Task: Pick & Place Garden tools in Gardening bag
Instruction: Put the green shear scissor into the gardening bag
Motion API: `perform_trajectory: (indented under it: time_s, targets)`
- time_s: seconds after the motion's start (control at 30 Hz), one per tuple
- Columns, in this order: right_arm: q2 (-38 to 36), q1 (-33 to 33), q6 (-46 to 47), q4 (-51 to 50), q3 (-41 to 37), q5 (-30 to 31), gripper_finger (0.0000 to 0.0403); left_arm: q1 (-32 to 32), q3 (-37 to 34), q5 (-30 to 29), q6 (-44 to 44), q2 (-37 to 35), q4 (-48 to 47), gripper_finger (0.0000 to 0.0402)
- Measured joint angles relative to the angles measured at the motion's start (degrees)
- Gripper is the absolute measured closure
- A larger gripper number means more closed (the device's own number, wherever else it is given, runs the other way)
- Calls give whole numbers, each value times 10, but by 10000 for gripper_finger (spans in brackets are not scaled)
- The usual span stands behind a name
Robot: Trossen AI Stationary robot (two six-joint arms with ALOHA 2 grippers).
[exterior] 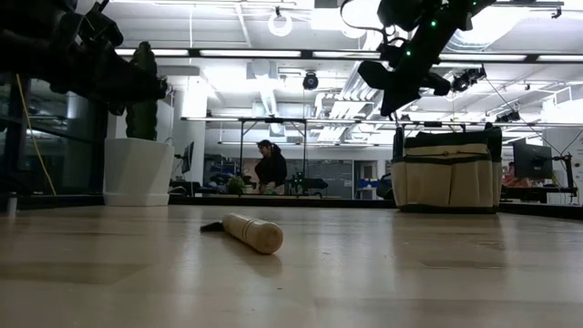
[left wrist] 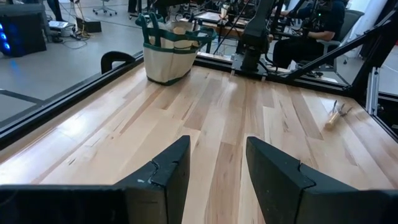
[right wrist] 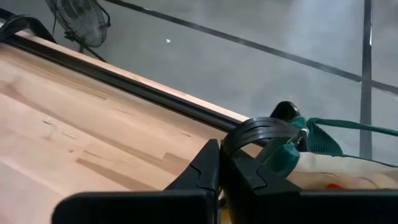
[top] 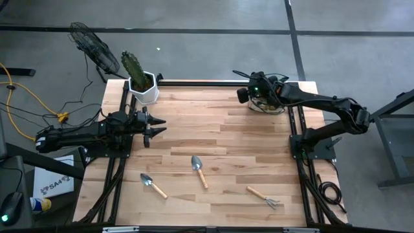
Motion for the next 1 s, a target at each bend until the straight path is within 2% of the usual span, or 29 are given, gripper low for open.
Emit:
perform_trajectory:
  time_s: [0.4,0.5,1.0]
  targets:
    - [0,0,-1,0,0,5,398,0,0,0,-1,0,-7,249]
    - [0,0,-4,0,0,4,386,0,0,1,-4,0,-7,249]
    - [-4,0,-14,3,0,1,200,0,0,1,-4,0,-6,249]
